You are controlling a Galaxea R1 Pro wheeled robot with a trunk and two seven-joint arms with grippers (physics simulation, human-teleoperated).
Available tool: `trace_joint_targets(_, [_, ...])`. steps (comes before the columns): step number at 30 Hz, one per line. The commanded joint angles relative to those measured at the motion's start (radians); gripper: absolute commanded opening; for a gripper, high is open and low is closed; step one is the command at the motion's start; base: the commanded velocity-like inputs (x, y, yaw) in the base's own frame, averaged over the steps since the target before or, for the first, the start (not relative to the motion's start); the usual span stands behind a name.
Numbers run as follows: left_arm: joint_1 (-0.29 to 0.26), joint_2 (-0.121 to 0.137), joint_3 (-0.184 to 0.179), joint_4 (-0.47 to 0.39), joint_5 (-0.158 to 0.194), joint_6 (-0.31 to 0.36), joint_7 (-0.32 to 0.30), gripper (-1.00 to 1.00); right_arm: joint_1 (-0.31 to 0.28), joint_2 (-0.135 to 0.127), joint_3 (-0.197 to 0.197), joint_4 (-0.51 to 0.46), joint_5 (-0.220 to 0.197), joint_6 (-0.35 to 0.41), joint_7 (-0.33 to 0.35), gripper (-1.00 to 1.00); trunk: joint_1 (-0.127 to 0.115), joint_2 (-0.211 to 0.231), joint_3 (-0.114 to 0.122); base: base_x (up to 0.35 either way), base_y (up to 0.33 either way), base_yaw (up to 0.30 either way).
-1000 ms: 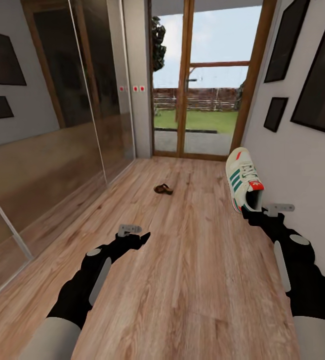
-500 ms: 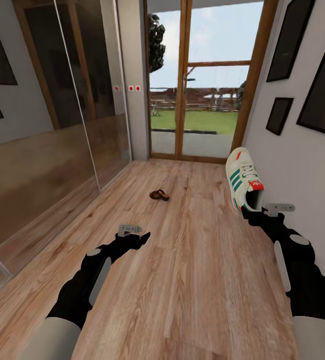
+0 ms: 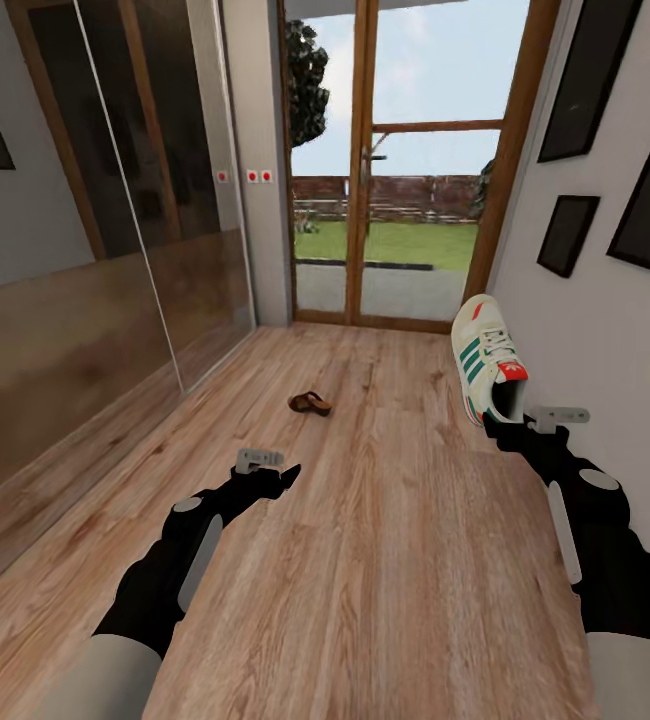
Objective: Pick up the two gym shoes and the two sandals from the corridor floor and place them onto the hallstand (shoe rack) in the corridor, making sure they are on the rack and not on the floor. Arrange them so the two gym shoes are next to each other and the two sandals are next to each other.
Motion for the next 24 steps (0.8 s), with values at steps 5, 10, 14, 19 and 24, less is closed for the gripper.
trace_joint_targets(5, [0.0, 0.0, 0.001, -0.001, 0.01, 0.009, 0.0, 1.0, -0.001, -0.001, -0.003, -0.001, 0.004, 0.005, 0.008, -1.0, 0.0, 0.0, -0.001, 0.344, -0.136, 0.0])
trace_joint_targets(10, [0.0, 0.0, 0.001, -0.001, 0.01, 0.009, 0.0, 1.0, -0.001, -0.001, -0.003, -0.001, 0.005, 0.005, 0.008, -1.0, 0.0, 0.0, -0.001, 0.344, -0.136, 0.0])
trace_joint_targets(14, [0.0, 0.0, 0.001, -0.001, 0.01, 0.009, 0.0, 1.0, -0.001, -0.001, -0.002, -0.001, 0.006, 0.005, 0.008, -1.0, 0.0, 0.0, -0.001, 0.344, -0.136, 0.0])
trace_joint_targets(19, [0.0, 0.0, 0.001, -0.001, 0.01, 0.009, 0.0, 1.0, -0.001, 0.0, -0.004, -0.003, 0.004, 0.005, 0.007, -1.0, 0.0, 0.0, -0.001, 0.344, -0.136, 0.0])
trace_joint_targets(24, [0.0, 0.0, 0.001, -0.001, 0.01, 0.009, 0.0, 1.0, -0.001, 0.0, -0.003, -0.002, 0.004, 0.005, 0.006, -1.0, 0.0, 0.0, -0.001, 0.344, -0.135, 0.0])
